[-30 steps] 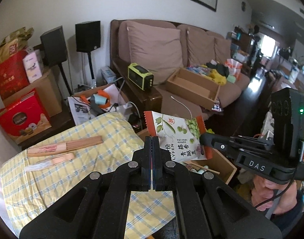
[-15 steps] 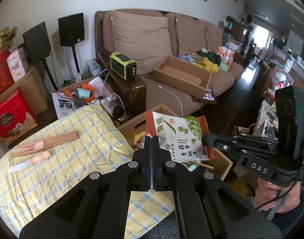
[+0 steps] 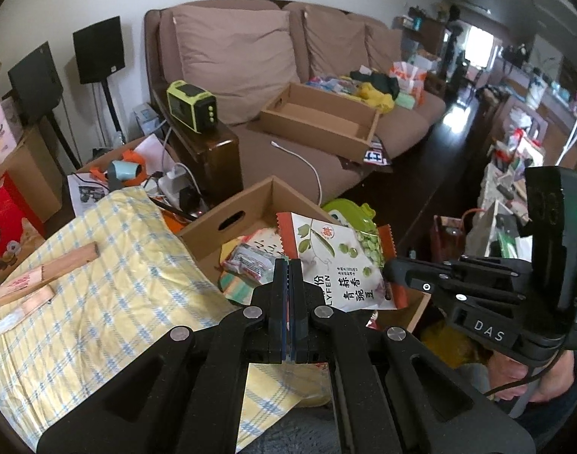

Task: Organize objects
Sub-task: 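Carry the green pea packet over the cardboard box with the left gripper, then lower the green pea packet into the box with the left gripper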

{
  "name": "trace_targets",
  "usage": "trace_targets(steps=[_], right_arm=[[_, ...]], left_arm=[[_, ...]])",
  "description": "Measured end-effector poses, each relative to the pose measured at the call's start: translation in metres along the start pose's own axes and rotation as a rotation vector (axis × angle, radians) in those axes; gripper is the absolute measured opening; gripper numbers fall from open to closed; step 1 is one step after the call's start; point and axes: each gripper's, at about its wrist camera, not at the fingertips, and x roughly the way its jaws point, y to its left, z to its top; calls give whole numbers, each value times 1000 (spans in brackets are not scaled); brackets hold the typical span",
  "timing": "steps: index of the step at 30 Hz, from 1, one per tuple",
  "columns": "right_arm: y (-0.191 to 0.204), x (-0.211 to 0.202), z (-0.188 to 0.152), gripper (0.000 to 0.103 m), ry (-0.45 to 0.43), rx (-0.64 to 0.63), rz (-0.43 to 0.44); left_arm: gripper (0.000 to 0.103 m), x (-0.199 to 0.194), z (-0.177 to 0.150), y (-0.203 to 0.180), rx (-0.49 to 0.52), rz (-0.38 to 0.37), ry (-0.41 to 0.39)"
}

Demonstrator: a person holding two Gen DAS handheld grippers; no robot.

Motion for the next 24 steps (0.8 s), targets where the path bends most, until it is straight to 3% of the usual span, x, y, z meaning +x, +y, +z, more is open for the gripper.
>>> trace_targets(steps=[16,19,21,24], right_arm=[[-25,16,-39,3,43,46,-15],[-36,11,-46,3,19,127,3],[-34,11,-43,3,27,69,-24],[-44,6,-41,3,3,108,-23]], left_arm=[[0,39,-20,-16,43,4,85],[0,45,-24,-22,67,13,100],[0,49,-25,-27,88,9,114],[0,58,-28,-36,114,18,126]])
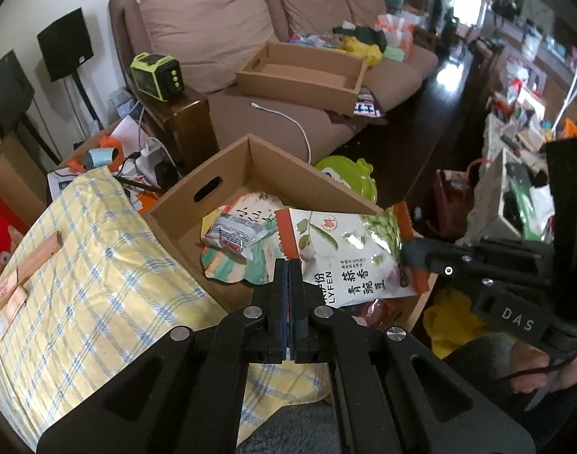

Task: Organize objects
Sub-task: 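Lower the green pea packet into the box with the left gripper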

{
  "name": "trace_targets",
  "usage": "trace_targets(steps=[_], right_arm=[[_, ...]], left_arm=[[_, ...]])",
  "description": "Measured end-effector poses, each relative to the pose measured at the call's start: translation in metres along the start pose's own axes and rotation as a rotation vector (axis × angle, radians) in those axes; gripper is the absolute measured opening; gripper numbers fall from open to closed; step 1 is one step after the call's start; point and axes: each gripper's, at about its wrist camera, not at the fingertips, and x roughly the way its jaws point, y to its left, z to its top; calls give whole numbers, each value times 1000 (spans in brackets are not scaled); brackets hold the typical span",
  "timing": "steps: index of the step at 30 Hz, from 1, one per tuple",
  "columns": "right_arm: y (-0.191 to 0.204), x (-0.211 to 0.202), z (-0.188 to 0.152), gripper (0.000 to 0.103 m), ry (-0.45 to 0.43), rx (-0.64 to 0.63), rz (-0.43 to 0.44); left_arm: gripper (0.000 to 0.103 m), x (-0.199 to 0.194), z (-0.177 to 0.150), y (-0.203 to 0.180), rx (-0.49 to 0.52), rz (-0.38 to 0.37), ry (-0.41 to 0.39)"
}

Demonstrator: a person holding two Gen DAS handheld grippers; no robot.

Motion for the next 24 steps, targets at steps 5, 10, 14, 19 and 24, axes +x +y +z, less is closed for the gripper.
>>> trace_targets(steps=[5,10,14,19,24], right_arm=[[-11,13,-5,3,37,8,-20],[-14,25,-11,3,70,11,-21],[-17,28,-13,3,76,23,-17],[-20,33,-15,4,93,35,-35],[-27,41,-19,4,128,77,-43]], left_arm=[[0,12,2,-5,4,3,12],[0,21,5,0,-6,4,28],[0,31,4,2,-8,0,50],[0,40,3,-1,0,-1,74],[0,51,6,-3,-3,-1,106]])
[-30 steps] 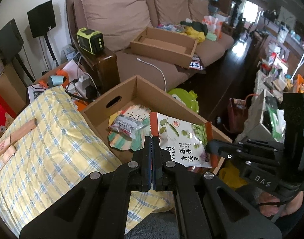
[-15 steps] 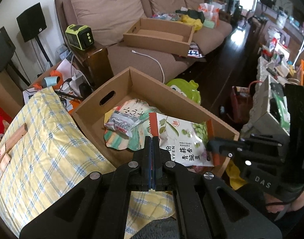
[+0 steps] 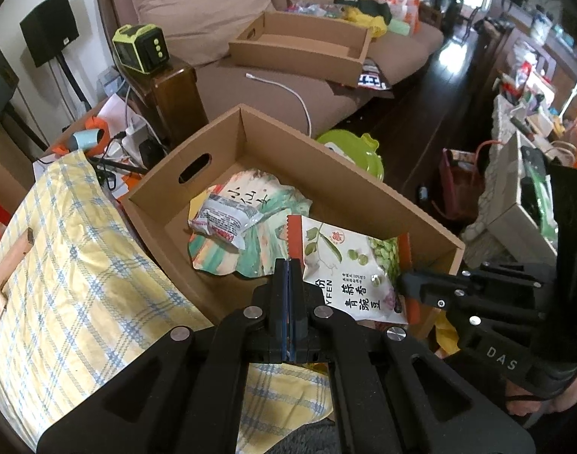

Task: Organize objects
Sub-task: 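Lower the green pea packet into the box with the left gripper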

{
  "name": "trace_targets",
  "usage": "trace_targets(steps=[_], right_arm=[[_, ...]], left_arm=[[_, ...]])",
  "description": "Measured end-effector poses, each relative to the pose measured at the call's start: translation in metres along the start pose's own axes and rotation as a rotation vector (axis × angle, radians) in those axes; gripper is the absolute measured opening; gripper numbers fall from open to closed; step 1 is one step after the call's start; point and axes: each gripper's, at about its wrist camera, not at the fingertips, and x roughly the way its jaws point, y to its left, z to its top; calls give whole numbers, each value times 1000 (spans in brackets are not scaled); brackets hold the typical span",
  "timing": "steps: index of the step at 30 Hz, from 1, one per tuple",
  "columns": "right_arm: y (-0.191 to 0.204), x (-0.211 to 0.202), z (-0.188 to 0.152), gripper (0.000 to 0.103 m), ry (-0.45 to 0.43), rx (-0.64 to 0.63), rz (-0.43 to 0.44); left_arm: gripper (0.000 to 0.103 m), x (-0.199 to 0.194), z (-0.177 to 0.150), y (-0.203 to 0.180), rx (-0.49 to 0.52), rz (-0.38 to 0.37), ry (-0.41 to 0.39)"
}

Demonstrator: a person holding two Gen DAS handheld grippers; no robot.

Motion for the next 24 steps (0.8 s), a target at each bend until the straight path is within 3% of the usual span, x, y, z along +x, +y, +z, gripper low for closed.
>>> trace_targets(steps=[11,24], right_arm=[[-6,14,-5,5,56,51,-24],[-12,14,-5,6,66,96,-22]], left_arm=[[0,23,-1,-3,-23,17,63],[1,30,7,-14,-19,9,69]])
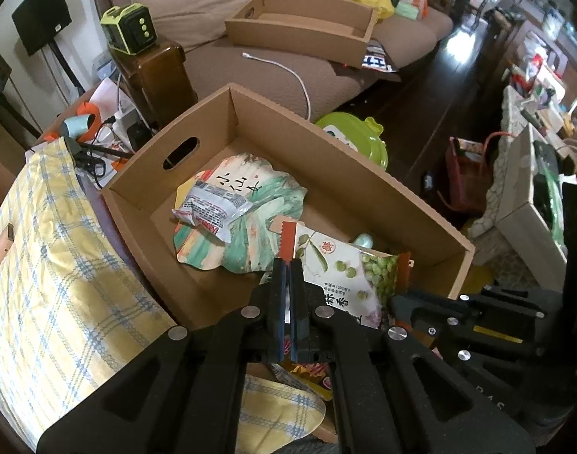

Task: Organize objects
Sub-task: 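Lower the green pea packet into the box with the left gripper, then move both open grippers from the box over the fans on the table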

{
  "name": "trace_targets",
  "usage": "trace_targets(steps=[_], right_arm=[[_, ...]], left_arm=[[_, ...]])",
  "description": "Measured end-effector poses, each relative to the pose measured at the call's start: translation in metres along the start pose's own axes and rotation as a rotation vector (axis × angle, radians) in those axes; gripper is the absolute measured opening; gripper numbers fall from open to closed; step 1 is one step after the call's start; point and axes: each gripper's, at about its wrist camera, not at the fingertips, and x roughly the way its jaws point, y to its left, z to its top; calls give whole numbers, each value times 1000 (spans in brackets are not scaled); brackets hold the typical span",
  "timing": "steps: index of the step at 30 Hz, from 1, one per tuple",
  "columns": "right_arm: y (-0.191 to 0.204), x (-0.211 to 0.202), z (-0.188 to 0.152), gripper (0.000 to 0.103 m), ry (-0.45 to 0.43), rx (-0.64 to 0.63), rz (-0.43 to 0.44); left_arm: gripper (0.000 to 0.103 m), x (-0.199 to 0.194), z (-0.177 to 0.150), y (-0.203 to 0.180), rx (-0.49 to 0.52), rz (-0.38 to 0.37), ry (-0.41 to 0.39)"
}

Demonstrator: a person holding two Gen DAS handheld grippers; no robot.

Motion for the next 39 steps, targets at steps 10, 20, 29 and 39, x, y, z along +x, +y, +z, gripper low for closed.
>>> trace_targets(steps=[10,20,29,39], right_arm=[[-4,4,-1,7,24,17,21],[-16,15,-4,8,88,24,-10],[-10,12,-5,34,70,24,-2],[-15,13,-4,50,75,54,-1]], left_arm=[[2,2,1,7,-38,-20,0],[49,-7,3,30,-143,47,-21],[64,-37,3,65,-237,29,-70],[67,-104,-17,148,-316,127,-160]])
